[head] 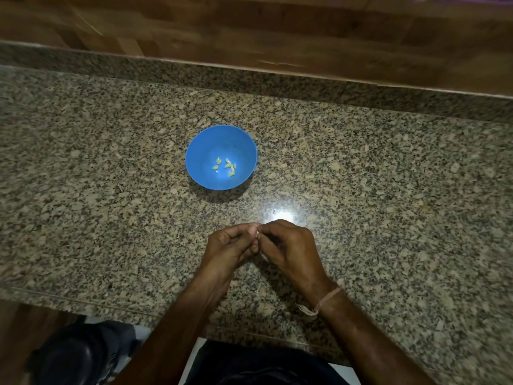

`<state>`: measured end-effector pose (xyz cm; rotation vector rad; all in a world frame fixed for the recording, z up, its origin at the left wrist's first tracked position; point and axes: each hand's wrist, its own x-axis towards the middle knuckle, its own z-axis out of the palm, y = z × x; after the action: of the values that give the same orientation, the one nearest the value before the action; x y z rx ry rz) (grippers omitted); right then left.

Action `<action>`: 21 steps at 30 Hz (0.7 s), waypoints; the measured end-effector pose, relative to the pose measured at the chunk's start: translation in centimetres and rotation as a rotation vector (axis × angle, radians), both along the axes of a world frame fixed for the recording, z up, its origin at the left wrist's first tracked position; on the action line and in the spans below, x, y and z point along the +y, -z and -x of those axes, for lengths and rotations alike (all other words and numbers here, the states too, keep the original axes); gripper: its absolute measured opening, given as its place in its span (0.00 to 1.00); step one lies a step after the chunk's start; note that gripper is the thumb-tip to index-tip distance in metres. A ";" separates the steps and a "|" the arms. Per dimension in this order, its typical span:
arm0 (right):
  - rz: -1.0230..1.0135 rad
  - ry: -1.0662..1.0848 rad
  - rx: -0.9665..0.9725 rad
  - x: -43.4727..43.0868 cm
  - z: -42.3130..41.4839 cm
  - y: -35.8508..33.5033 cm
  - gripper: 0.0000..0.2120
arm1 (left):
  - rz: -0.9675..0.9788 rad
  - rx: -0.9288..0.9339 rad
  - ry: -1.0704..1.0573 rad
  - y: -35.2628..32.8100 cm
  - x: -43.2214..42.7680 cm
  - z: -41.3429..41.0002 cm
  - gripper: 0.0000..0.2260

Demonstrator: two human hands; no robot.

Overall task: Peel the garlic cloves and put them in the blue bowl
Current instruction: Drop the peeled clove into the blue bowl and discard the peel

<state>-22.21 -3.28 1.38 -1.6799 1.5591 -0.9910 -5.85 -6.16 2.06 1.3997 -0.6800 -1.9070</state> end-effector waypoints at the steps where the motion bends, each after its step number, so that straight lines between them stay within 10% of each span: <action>1: -0.006 -0.006 0.014 0.1 0.0 0.1 0.07 | 0.006 -0.020 0.016 0.1 0.1 -0.1 0.15; 21: -0.330 0.307 -0.562 1.0 -3.1 2.5 0.06 | 0.032 -0.133 0.076 1.7 -0.7 -0.1 0.07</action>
<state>-19.13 -2.32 -1.14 -0.8531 1.5045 -1.1575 -5.70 -6.87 0.39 1.5098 -0.8342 -1.8649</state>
